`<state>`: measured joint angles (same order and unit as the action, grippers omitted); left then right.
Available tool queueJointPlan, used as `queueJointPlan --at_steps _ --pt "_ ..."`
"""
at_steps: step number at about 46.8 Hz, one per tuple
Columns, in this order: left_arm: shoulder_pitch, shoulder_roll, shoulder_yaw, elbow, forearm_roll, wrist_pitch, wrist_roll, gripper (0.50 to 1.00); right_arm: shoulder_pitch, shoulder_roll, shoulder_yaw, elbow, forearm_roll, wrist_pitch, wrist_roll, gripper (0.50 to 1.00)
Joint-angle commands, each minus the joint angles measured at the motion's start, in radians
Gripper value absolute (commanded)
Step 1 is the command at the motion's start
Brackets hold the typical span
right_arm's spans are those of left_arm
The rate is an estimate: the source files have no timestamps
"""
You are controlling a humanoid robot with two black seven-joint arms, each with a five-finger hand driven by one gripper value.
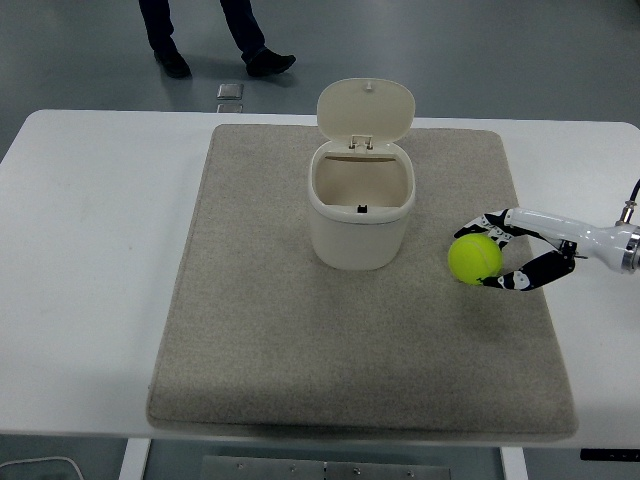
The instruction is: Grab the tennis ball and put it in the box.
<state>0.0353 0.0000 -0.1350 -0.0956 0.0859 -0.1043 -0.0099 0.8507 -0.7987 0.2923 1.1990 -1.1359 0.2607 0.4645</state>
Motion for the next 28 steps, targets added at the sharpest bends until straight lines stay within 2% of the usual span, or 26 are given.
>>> queueJointPlan --at_steps 1,14,23,28 --pt "0.0 0.0 0.0 -0.001 0.0 0.0 -0.001 0.992 0.031 -0.023 0.001 0.001 0.042 0.025 0.005 0.5" --pt "0.0 0.0 0.0 0.0 0.0 0.0 0.001 0.992 0.128 -0.109 0.002 0.06 0.241 0.104 0.006 0.5" --pt "0.0 0.0 0.0 -0.001 0.0 0.0 -0.001 0.992 0.179 -0.091 0.005 0.099 0.311 0.109 0.003 0.5" --pt "0.0 0.0 0.0 0.0 0.0 0.0 -0.001 0.992 0.195 -0.045 0.005 0.102 0.311 0.1 -0.006 0.5"
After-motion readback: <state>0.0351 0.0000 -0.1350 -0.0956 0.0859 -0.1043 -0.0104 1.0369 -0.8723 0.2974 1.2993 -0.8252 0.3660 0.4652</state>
